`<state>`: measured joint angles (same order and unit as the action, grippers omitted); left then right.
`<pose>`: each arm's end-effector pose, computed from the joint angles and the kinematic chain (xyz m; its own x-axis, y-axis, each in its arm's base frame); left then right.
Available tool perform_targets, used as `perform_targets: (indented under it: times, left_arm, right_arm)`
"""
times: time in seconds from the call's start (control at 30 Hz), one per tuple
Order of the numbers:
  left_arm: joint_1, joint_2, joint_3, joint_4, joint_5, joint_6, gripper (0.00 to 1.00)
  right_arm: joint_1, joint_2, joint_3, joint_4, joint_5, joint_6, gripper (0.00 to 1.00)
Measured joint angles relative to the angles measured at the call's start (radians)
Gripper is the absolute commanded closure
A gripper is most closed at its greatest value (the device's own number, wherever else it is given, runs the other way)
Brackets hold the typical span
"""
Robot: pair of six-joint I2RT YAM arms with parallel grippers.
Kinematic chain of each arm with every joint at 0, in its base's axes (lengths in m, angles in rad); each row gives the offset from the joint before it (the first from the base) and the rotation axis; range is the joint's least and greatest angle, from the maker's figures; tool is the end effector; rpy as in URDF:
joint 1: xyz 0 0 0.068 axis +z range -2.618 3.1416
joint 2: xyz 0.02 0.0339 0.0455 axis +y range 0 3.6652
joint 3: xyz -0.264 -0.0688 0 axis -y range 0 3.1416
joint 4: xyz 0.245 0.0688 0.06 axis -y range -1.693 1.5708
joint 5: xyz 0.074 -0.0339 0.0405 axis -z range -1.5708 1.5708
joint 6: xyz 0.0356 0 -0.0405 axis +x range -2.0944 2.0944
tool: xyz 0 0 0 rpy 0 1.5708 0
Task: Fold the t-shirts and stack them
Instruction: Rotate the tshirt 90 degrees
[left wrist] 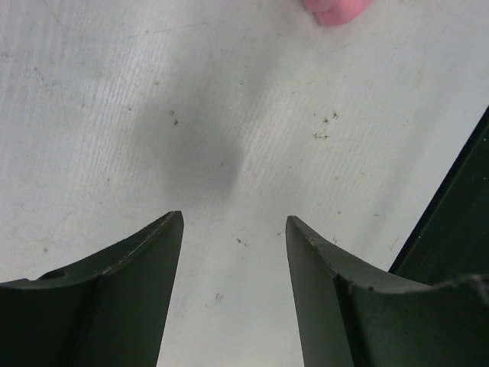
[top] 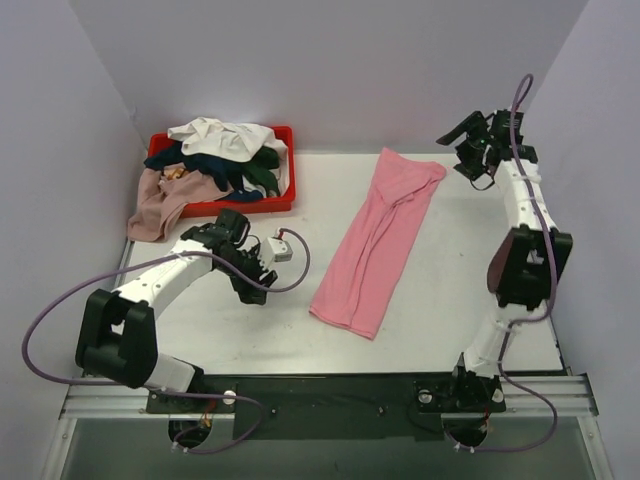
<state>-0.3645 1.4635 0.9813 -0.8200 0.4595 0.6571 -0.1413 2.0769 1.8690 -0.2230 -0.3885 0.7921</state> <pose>0.2417 -0.1091 0.2134 -0.4509 0.7580 -0.4713 0.8903 0.4199 -0.1765 0.4942 -0.0567 0.3079 -0.4402 0.7280 -0.5255 0.1466 0.6357 0.7579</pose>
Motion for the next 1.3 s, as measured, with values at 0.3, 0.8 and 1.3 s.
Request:
perform_targets:
  times: [0.3,0.8,1.3]
  left_arm:
    - [-0.085,-0.068,-0.102,0.137,0.193,0.107,0.33]
    - [-0.267,-0.217,-0.334,0.443,0.277,0.0,0.31]
    - [-0.503,-0.128,-0.304,0.516,0.287,0.286,0.15]
  right_arm:
    - [0.27,-0.719,-0.838,-0.206,0.167,-0.135,0.38]
    - [0.638,-0.756,-1.399,0.139,-0.064,0.261,0.92]
    - [0.577,-1.288,-1.621,-0.224,0.055,0.328,0.64]
